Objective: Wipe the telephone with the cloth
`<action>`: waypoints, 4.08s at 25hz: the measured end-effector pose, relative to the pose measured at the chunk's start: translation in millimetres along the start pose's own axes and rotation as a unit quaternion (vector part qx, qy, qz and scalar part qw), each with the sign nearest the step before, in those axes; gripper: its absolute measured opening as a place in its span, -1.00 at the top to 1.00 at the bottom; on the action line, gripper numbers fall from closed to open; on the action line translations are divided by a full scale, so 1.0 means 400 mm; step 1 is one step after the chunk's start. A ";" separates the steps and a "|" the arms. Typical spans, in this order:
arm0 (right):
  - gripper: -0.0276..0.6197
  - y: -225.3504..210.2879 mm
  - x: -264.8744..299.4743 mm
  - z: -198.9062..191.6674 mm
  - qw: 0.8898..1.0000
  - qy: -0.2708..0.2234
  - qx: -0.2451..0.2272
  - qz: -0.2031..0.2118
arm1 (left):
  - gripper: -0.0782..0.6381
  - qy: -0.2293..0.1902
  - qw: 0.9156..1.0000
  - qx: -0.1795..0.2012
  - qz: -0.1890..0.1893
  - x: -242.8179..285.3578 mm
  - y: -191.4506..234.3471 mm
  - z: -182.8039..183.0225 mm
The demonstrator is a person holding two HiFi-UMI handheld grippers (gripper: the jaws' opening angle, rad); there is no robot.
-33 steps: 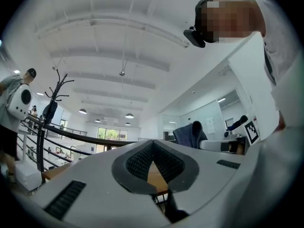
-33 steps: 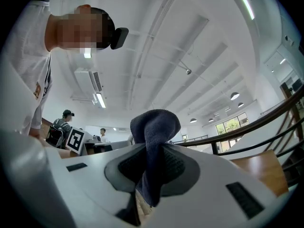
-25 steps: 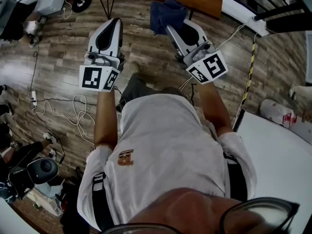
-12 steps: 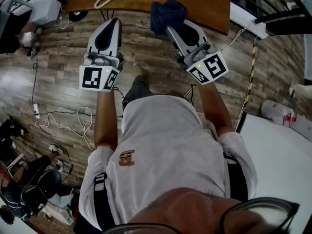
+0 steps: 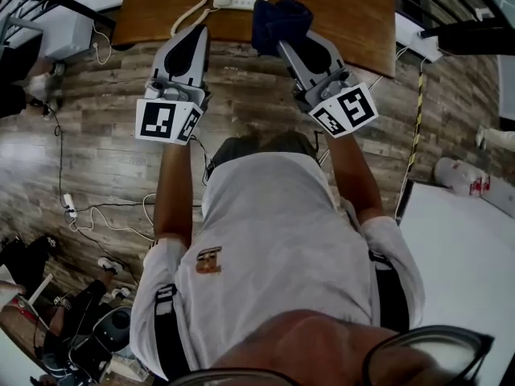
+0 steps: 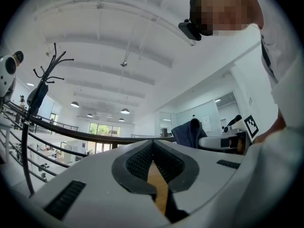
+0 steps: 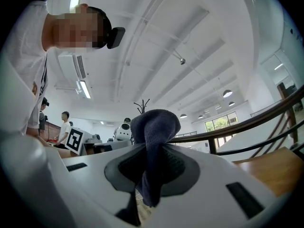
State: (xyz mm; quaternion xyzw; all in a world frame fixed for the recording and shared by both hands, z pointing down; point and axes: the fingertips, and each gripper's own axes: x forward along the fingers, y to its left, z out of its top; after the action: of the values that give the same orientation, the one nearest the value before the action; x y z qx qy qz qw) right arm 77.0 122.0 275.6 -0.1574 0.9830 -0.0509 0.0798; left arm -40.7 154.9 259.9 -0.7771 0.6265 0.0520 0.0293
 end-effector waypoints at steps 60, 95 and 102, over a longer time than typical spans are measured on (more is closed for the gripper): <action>0.67 -0.747 0.791 -0.414 0.937 0.307 0.132 -0.103 | 0.13 0.350 0.910 -0.187 -0.119 0.746 0.628 -0.636; 0.67 -0.916 0.691 -0.622 0.858 0.450 0.151 -0.197 | 0.08 0.359 0.860 -0.323 -0.164 0.743 0.588 -0.780; 0.67 -0.954 0.573 -0.627 0.849 0.434 0.174 -0.246 | 0.08 0.356 0.861 -0.324 -0.161 0.741 0.587 -0.786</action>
State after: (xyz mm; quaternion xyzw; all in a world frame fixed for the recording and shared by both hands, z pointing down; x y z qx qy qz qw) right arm -66.5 -292.6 537.4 -0.3395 0.8218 -0.3018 -0.3439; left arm -194.1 -217.6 541.8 -0.7984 0.4081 -0.0335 -0.4414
